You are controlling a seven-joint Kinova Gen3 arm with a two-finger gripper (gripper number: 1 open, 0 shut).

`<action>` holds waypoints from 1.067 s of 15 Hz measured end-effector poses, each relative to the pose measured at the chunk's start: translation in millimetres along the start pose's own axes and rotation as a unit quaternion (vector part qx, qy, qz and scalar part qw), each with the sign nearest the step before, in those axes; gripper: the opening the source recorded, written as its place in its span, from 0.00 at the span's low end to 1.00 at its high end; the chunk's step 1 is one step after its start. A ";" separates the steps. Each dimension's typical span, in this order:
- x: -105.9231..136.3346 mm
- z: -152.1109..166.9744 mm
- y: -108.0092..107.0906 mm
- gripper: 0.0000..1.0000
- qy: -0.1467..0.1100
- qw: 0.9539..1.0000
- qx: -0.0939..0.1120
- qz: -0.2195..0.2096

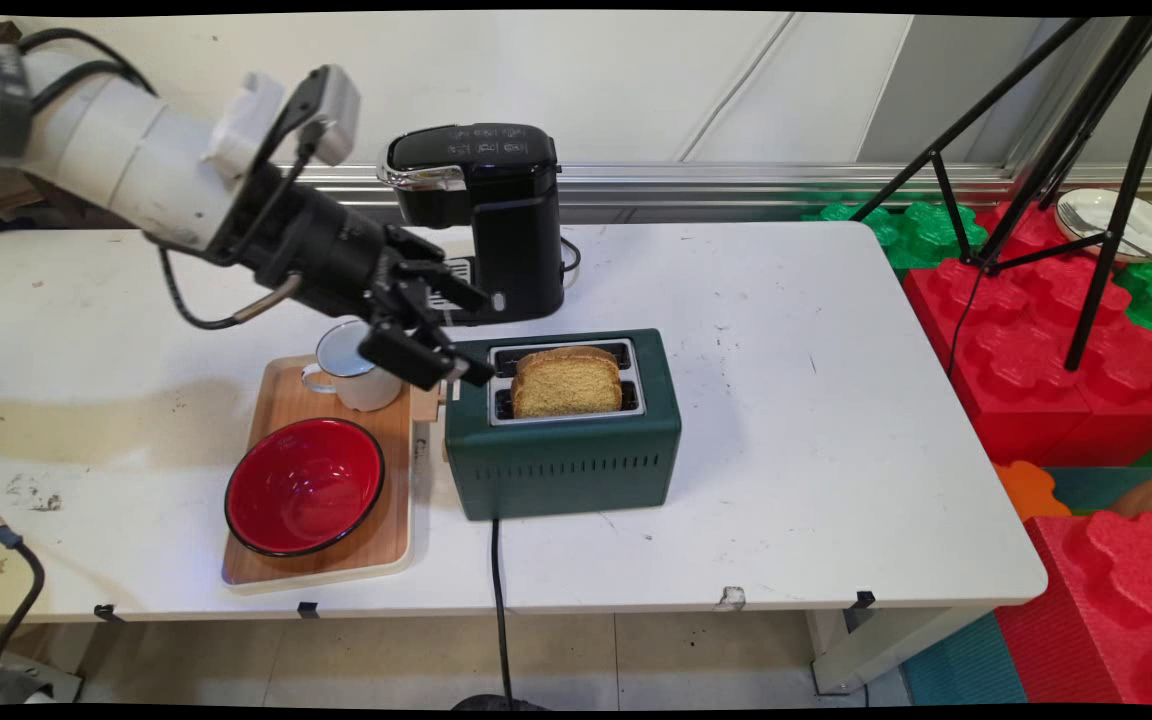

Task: Press the toaster switch

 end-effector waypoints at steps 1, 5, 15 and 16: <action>-5.6 -3.5 -0.5 1.00 0.000 1.000 0.001 0.000; -26.3 -16.1 -1.5 1.00 0.001 1.000 0.000 0.001; -55.5 -32.9 -4.5 1.00 -0.003 1.000 -0.004 0.005; -57.7 -34.0 -5.0 1.00 -0.003 1.000 -0.005 0.005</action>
